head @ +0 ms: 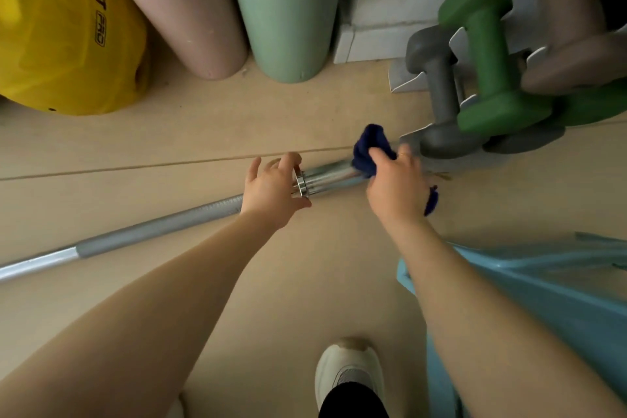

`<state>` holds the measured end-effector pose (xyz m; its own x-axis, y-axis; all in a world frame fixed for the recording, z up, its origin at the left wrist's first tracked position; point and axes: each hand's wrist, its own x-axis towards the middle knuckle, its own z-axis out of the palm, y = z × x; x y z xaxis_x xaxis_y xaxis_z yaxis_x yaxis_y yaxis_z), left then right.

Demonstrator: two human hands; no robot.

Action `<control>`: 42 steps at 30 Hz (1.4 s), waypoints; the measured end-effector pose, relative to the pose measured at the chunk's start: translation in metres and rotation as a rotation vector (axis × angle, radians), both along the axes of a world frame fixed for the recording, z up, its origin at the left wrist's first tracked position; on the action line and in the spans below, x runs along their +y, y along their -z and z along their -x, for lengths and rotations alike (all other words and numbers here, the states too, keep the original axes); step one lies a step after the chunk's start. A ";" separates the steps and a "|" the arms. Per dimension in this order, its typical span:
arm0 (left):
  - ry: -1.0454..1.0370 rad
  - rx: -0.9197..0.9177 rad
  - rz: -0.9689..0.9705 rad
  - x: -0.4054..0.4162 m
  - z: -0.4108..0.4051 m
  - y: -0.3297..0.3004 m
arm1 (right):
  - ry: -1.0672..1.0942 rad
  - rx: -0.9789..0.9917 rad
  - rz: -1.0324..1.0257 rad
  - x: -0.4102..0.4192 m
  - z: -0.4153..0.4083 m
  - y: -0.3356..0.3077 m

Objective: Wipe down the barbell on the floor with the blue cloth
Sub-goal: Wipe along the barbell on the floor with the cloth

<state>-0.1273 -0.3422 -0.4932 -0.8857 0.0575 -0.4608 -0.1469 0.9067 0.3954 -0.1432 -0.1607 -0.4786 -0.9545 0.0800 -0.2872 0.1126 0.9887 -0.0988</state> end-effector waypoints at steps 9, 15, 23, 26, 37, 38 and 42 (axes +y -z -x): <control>-0.110 -0.102 -0.188 -0.009 0.020 0.000 | -0.293 -0.035 0.170 -0.056 -0.015 0.003; -0.169 -0.122 -0.250 -0.009 0.019 0.002 | 0.192 0.109 0.048 -0.014 -0.010 0.019; -0.153 -0.125 -0.192 -0.003 0.017 -0.003 | -0.125 0.225 0.064 -0.020 -0.019 0.024; -0.041 -0.061 -0.130 -0.003 0.014 -0.004 | 0.235 0.204 -0.024 0.005 -0.005 0.026; 0.173 0.150 0.020 0.009 -0.021 0.000 | -0.239 0.100 0.181 -0.017 -0.049 0.021; 0.149 0.139 -0.029 0.009 -0.023 0.000 | -0.285 0.047 0.186 -0.014 -0.050 0.019; 0.065 0.103 -0.140 0.004 -0.024 0.002 | -0.008 0.106 0.078 -0.012 -0.037 0.012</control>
